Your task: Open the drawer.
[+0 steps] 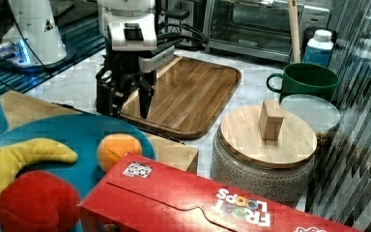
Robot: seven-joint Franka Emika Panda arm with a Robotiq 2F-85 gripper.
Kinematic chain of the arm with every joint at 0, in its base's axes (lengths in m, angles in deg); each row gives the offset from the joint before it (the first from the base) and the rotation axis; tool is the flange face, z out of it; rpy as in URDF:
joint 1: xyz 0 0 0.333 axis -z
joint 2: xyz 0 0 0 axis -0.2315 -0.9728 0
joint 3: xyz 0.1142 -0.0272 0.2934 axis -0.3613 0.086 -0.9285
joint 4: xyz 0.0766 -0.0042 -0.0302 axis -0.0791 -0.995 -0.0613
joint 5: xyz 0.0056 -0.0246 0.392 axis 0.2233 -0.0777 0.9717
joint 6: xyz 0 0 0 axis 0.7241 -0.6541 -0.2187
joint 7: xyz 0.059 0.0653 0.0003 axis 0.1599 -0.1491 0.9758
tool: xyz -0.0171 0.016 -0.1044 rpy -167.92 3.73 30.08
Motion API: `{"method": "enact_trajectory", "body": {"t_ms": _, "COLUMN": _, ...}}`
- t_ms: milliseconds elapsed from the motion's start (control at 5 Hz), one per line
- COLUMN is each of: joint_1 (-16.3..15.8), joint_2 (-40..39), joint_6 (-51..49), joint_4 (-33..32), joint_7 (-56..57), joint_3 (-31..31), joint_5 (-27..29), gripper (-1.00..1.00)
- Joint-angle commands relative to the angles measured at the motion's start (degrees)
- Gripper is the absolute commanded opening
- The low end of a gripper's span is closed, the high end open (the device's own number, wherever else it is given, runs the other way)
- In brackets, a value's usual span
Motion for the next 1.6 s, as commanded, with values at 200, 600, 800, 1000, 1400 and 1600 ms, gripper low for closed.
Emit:
{"method": "enact_trajectory", "body": {"t_ms": 200, "joint_1": -10.9, "joint_2": 3.5, "joint_6": -1.7, "joint_4": -1.1, "joint_7": -8.7, "joint_3": -9.0, "joint_5": 2.3, "gripper": 1.0}}
{"method": "enact_trajectory", "body": {"t_ms": 600, "joint_1": -13.0, "joint_2": 5.0, "joint_6": -2.1, "joint_4": -2.3, "joint_7": -14.8, "joint_3": -11.9, "joint_5": 1.4, "gripper": 1.0}}
{"method": "enact_trajectory", "body": {"t_ms": 800, "joint_1": -14.1, "joint_2": 5.8, "joint_6": -2.3, "joint_4": -3.1, "joint_7": -17.3, "joint_3": -12.1, "joint_5": 0.5, "gripper": 1.0}}
{"method": "enact_trajectory", "body": {"t_ms": 1000, "joint_1": -13.9, "joint_2": 6.6, "joint_6": -2.8, "joint_4": -3.8, "joint_7": -18.4, "joint_3": -13.3, "joint_5": 1.2, "gripper": 1.0}}
{"method": "enact_trajectory", "body": {"t_ms": 1400, "joint_1": -12.8, "joint_2": 6.5, "joint_6": -4.2, "joint_4": -2.6, "joint_7": -21.2, "joint_3": -15.0, "joint_5": 1.9, "gripper": 1.0}}
{"method": "enact_trajectory", "body": {"t_ms": 1600, "joint_1": -12.3, "joint_2": 6.5, "joint_6": -4.2, "joint_4": -2.6, "joint_7": -21.4, "joint_3": -15.5, "joint_5": 1.7, "gripper": 1.0}}
